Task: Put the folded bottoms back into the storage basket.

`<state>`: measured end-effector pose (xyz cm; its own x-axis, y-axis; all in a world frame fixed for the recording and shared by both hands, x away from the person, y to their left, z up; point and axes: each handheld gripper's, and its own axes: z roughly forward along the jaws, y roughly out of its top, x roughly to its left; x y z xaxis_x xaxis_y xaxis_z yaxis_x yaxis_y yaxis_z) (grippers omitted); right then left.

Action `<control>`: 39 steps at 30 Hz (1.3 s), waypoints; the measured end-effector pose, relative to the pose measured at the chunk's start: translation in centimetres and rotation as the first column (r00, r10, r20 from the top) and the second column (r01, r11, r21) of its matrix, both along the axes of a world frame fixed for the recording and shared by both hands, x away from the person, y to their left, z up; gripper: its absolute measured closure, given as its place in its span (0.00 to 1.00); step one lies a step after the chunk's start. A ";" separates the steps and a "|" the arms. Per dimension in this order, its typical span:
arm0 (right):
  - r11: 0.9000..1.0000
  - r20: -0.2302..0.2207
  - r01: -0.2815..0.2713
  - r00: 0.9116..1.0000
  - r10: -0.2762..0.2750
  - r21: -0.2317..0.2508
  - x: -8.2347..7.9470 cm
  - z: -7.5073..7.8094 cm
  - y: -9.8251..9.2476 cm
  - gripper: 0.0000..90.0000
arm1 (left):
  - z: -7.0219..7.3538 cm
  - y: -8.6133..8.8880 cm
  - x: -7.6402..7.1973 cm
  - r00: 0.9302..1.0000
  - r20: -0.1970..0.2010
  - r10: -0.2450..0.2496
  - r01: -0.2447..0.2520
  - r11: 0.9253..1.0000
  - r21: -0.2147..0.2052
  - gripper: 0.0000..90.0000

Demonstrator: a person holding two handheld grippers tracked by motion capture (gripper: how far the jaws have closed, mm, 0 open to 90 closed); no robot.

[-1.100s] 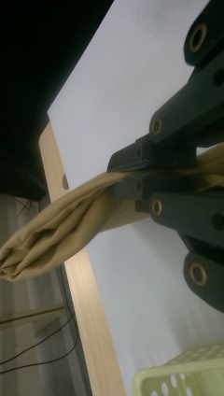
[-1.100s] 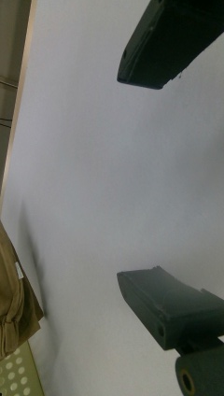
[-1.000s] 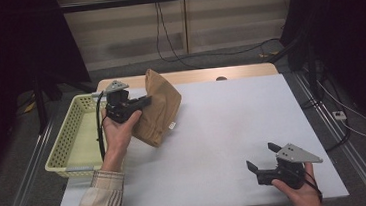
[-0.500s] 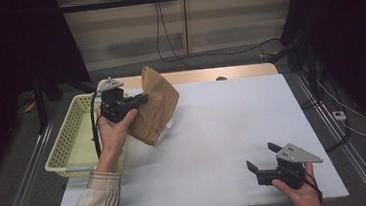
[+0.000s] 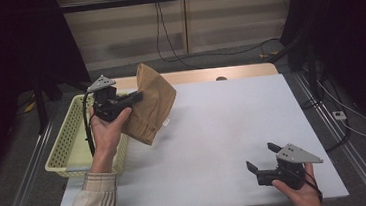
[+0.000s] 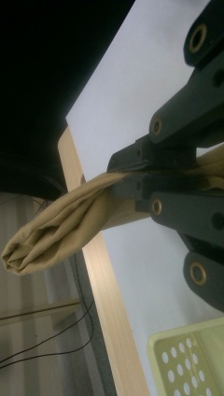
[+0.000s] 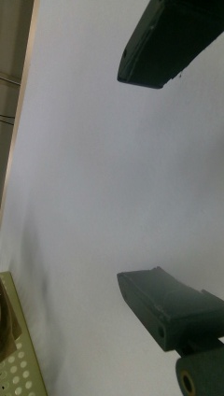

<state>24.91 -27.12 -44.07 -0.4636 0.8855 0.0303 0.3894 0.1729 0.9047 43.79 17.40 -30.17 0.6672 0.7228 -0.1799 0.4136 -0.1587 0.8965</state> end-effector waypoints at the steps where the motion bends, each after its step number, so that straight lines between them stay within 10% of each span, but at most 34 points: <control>1: 1.000 0.001 0.001 1.000 -0.001 0.000 0.0 0.0 0.0 0.05 | 0.1 0.1 0.0 1.000 0.004 0.004 -0.003 1.000 -0.004 0.96; 39: 1.000 0.009 -0.015 1.000 0.015 -0.004 0.0 0.0 0.1 0.04 | 4.4 4.5 -2.1 0.994 0.096 0.057 -0.049 0.996 -0.080 0.97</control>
